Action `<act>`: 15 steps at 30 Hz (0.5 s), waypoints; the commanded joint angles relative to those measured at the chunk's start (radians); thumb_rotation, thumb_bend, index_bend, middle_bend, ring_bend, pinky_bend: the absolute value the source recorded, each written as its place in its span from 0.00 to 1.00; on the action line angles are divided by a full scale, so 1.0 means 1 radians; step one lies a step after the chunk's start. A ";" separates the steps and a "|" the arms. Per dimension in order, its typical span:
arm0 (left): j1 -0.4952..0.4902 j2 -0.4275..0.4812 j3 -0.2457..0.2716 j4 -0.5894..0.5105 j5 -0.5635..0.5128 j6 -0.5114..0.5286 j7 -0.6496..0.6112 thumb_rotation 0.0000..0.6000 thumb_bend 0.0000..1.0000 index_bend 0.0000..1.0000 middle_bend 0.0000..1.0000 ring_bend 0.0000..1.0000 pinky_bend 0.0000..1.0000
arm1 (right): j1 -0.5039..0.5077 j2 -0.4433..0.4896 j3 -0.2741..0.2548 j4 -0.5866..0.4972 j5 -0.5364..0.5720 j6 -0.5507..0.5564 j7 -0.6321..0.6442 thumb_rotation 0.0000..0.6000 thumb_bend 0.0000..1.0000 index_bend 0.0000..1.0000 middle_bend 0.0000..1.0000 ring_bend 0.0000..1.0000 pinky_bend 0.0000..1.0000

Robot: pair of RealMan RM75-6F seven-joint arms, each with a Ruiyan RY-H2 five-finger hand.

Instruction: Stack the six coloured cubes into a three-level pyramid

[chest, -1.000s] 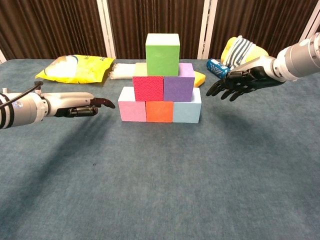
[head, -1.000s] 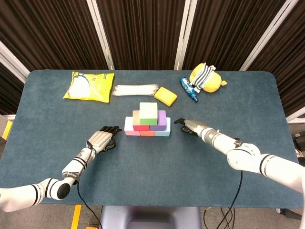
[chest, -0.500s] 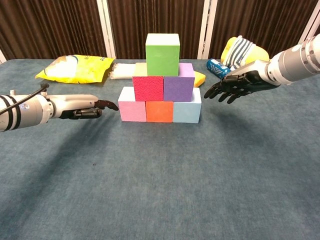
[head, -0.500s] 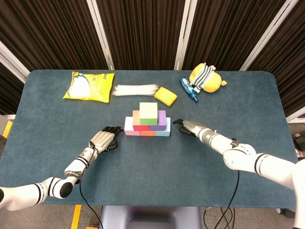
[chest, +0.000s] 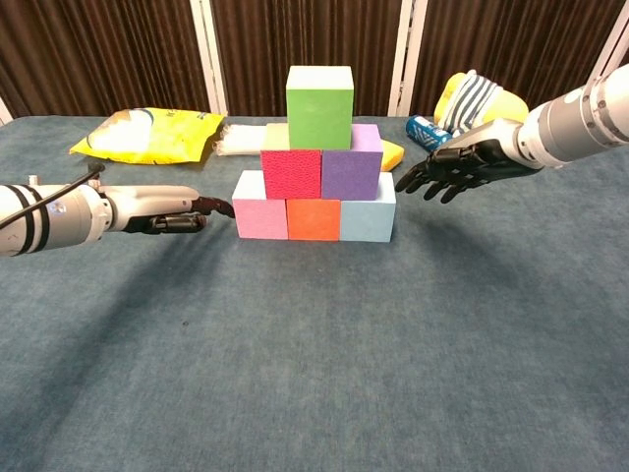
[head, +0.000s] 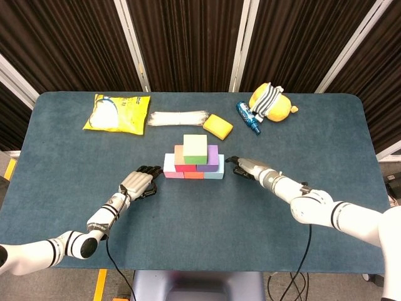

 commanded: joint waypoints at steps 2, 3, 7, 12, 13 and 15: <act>-0.002 -0.003 -0.002 0.001 0.001 -0.003 -0.001 0.00 0.84 0.08 0.00 0.00 0.00 | 0.006 -0.002 -0.007 -0.004 0.013 0.008 -0.006 0.00 1.00 0.18 0.00 0.00 0.00; -0.002 -0.004 -0.002 0.002 0.003 -0.003 -0.001 0.00 0.84 0.08 0.00 0.00 0.00 | 0.008 -0.003 -0.009 -0.004 0.016 0.009 -0.007 0.00 1.00 0.18 0.00 0.00 0.00; -0.006 -0.009 -0.004 0.006 0.006 -0.007 0.001 0.01 0.84 0.09 0.00 0.00 0.00 | 0.015 -0.006 -0.015 -0.006 0.030 0.017 -0.013 0.00 1.00 0.18 0.00 0.00 0.00; -0.011 -0.014 -0.007 0.011 0.006 -0.012 0.002 0.00 0.84 0.09 0.00 0.00 0.00 | 0.022 -0.008 -0.024 -0.008 0.045 0.022 -0.020 0.00 1.00 0.18 0.00 0.00 0.00; -0.011 -0.014 -0.007 0.011 0.005 -0.013 0.002 0.00 0.84 0.09 0.00 0.00 0.00 | 0.023 -0.008 -0.025 -0.008 0.046 0.023 -0.021 0.00 1.00 0.18 0.00 0.00 0.00; -0.012 -0.015 -0.008 0.011 0.006 -0.013 0.002 0.00 0.84 0.09 0.00 0.00 0.00 | 0.024 -0.008 -0.027 -0.009 0.049 0.024 -0.022 0.00 1.00 0.18 0.00 0.00 0.00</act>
